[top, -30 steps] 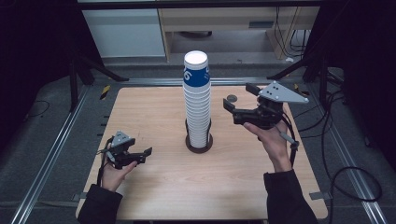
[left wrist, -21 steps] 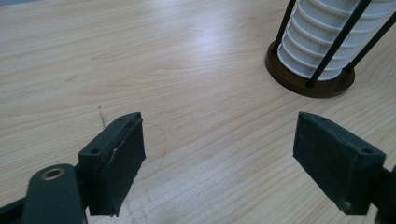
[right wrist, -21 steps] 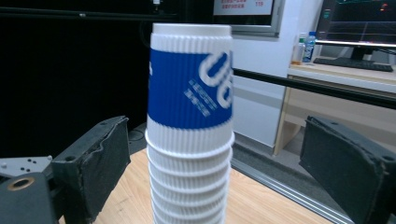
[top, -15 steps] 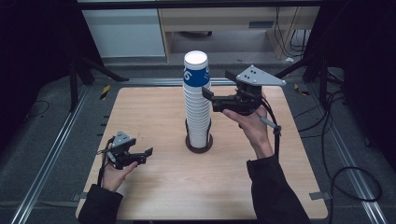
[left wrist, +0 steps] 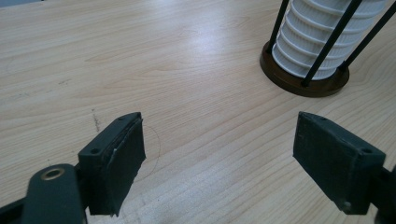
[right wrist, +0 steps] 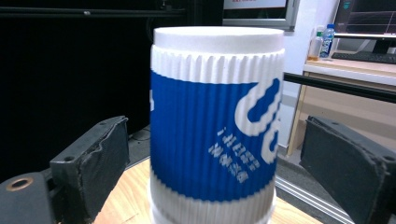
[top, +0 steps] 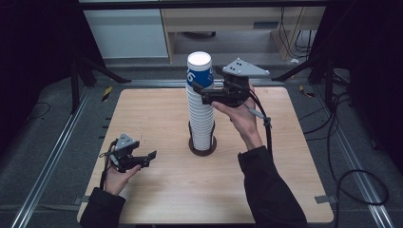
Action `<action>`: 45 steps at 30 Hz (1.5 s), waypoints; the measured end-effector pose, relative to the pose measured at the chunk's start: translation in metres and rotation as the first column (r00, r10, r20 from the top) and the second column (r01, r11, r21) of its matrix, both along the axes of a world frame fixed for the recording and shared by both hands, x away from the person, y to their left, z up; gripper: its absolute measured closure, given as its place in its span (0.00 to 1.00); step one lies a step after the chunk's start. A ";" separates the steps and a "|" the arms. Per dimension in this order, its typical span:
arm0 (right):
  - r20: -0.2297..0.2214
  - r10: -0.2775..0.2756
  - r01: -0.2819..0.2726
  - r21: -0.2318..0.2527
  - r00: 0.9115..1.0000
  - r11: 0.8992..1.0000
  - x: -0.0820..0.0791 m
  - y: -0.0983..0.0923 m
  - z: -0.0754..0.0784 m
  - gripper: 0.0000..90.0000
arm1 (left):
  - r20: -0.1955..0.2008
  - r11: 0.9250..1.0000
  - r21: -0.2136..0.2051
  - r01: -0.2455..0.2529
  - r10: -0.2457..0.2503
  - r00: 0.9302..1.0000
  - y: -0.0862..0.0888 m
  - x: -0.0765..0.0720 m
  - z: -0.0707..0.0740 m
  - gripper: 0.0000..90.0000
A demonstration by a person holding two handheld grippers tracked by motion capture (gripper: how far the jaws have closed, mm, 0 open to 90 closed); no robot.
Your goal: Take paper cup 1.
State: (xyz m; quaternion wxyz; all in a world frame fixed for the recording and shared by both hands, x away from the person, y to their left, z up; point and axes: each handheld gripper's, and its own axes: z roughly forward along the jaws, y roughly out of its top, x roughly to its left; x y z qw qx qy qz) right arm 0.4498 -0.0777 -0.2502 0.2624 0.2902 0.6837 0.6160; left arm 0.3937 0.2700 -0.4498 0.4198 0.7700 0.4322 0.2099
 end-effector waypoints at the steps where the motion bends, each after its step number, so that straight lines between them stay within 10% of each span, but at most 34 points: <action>1: -0.005 -0.003 0.003 -0.001 1.000 1.000 0.003 0.003 -0.001 0.09 | -0.001 1.000 0.001 0.001 -0.001 1.000 0.000 0.000 0.000 0.18; 23: -0.028 -0.002 0.002 -0.006 1.000 1.000 0.019 0.018 -0.009 0.22 | -0.012 1.000 0.005 0.005 -0.005 1.000 -0.002 0.001 -0.002 0.18; 45: 0.018 -0.004 0.004 0.005 1.000 1.000 0.018 0.016 0.023 0.24 | -0.015 1.000 0.004 0.009 -0.009 1.000 -0.001 0.001 -0.002 0.18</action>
